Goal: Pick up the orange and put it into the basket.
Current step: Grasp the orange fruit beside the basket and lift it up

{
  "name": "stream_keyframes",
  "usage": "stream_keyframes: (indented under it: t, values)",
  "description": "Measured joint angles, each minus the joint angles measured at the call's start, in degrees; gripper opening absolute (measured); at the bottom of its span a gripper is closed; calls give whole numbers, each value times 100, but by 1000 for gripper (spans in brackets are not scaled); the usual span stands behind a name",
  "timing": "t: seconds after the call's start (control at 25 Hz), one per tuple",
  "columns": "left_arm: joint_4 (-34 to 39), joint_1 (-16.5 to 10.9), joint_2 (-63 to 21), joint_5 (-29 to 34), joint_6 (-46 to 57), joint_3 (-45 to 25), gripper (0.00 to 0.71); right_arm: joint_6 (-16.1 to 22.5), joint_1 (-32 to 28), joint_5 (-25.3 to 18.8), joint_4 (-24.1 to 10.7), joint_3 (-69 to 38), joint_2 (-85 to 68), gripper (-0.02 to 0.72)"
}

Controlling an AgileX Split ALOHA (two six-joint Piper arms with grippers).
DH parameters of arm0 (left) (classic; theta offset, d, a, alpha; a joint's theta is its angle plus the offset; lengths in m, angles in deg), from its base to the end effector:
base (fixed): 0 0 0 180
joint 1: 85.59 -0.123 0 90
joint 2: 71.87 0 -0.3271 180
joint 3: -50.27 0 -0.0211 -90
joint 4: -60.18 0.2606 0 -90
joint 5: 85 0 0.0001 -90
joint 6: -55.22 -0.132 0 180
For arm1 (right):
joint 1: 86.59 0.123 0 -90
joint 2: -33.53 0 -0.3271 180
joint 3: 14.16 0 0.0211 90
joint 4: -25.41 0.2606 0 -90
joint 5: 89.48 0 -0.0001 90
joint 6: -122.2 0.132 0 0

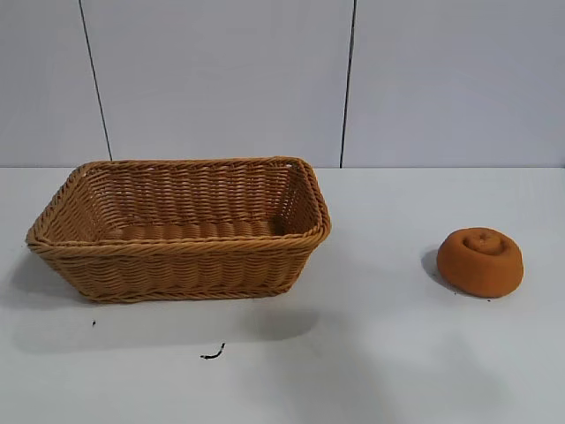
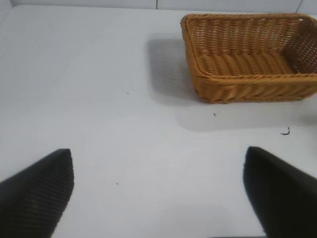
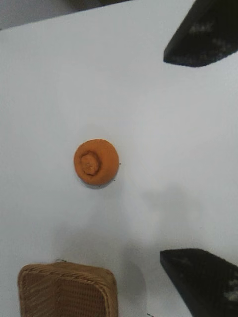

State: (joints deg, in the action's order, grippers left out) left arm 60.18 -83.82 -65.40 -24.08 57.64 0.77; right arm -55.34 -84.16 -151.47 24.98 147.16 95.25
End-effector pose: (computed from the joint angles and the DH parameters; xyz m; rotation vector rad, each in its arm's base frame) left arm -0.0032 0.0001 0.2634 -0.0116 2.0404 -0.0458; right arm 0.1788 0.0067 0.3707 -0.0009 2.4853 0.0264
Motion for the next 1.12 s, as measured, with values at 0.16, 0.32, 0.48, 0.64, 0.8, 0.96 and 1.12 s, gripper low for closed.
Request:
stream_keyframes:
  t: [0.16, 0.32, 0.48, 0.64, 0.8, 0.96, 1.12]
  values:
    - [0, 0, 0, 0, 0, 0, 666, 0, 0, -74, 6, 759, 1592, 683]
    - [0, 0, 0, 0, 0, 0, 666, 0, 0, -78, 6, 1303, 2598, 683]
    - [0, 0, 0, 0, 0, 0, 666, 0, 0, -90, 130, 2054, 4139, 683]
    - [0, 0, 0, 0, 0, 0, 666, -67, 0, -109, 361, 2467, 5103, 683]
    - [0, 0, 0, 0, 0, 0, 666, -88, 0, -41, 401, 2600, 5829, 683]
    - [0, 0, 0, 0, 0, 0, 666, -88, 0, 157, 407, 2608, 6403, 683]
    - [0, 0, 0, 0, 0, 0, 666, -88, 0, 444, 407, 2610, 6899, 683]
